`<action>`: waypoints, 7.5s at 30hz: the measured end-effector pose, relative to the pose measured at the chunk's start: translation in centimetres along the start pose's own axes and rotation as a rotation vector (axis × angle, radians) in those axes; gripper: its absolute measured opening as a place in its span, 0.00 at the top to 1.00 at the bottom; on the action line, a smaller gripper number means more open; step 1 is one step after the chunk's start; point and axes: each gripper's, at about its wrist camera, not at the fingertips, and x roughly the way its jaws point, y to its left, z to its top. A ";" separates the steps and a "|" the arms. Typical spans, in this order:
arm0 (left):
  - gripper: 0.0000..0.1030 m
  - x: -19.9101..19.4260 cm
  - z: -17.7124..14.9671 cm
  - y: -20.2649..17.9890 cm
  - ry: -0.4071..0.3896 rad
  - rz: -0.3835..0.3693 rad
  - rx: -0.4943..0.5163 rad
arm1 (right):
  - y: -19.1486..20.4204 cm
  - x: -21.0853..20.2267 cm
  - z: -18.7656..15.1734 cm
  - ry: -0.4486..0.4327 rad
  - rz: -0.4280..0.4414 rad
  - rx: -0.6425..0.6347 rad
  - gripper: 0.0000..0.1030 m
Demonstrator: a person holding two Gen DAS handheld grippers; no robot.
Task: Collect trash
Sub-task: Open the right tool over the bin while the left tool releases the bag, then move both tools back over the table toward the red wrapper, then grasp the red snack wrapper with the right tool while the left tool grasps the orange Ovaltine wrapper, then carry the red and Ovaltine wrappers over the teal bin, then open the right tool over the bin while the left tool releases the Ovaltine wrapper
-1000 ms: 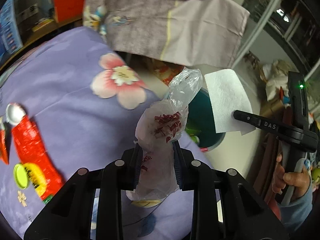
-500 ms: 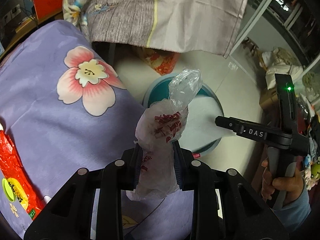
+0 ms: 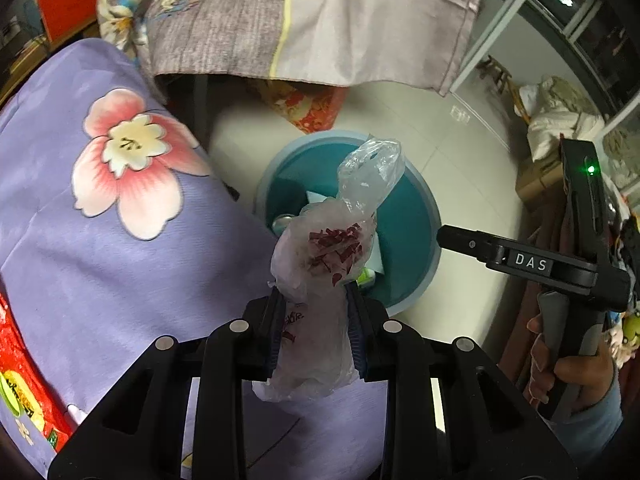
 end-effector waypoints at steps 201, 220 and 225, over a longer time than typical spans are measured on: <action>0.52 2.2 1.1 -2.6 -0.019 0.038 0.023 | 2.1 -1.6 0.8 -0.036 0.004 -0.096 0.85; 0.11 2.2 1.3 -1.0 -0.038 0.069 -0.009 | 2.5 0.8 2.0 0.006 -0.012 -0.109 0.71; 0.08 1.5 0.8 -0.6 -0.047 0.077 -0.015 | 2.6 1.3 1.9 0.010 -0.011 -0.096 0.32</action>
